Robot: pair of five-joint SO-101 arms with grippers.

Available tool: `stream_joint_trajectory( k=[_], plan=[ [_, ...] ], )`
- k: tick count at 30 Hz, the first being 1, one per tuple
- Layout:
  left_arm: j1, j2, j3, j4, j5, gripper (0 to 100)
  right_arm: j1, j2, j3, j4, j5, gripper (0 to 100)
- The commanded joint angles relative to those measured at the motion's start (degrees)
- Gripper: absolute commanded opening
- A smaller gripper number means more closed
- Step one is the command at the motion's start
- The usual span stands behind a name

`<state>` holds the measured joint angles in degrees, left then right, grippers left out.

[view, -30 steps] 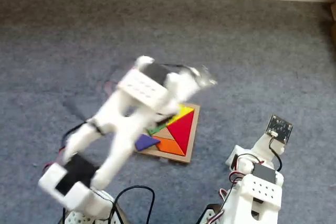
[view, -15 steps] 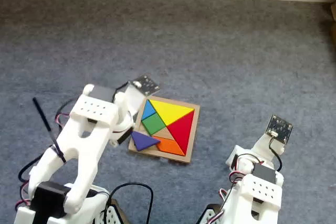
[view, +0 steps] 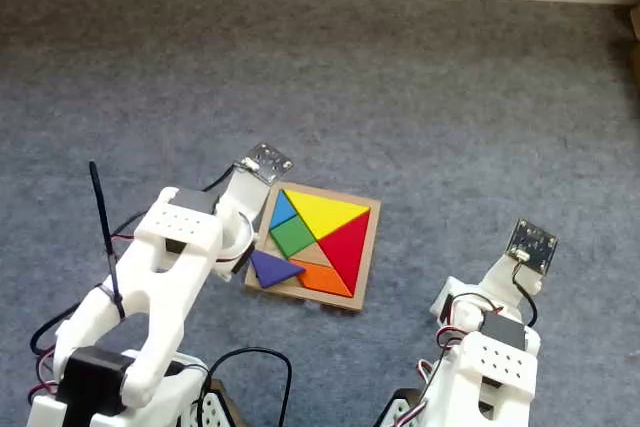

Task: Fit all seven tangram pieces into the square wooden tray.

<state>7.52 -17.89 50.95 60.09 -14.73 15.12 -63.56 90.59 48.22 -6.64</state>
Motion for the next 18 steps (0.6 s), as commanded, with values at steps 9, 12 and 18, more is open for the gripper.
stream_joint_trajectory(
  k=[9,12,18],
  plan=[
    [8.9,-2.0,-0.2,-5.5,2.8,1,1.5,0.1,0.2,-0.1,0.7,0.6],
    [10.3,-2.0,-0.2,-6.8,2.8,1,1.5,0.1,0.2,-0.1,0.7,0.6],
    [12.8,-2.0,-0.2,-8.0,2.8,1,1.5,0.1,0.2,-0.1,0.7,0.6]
  ],
)
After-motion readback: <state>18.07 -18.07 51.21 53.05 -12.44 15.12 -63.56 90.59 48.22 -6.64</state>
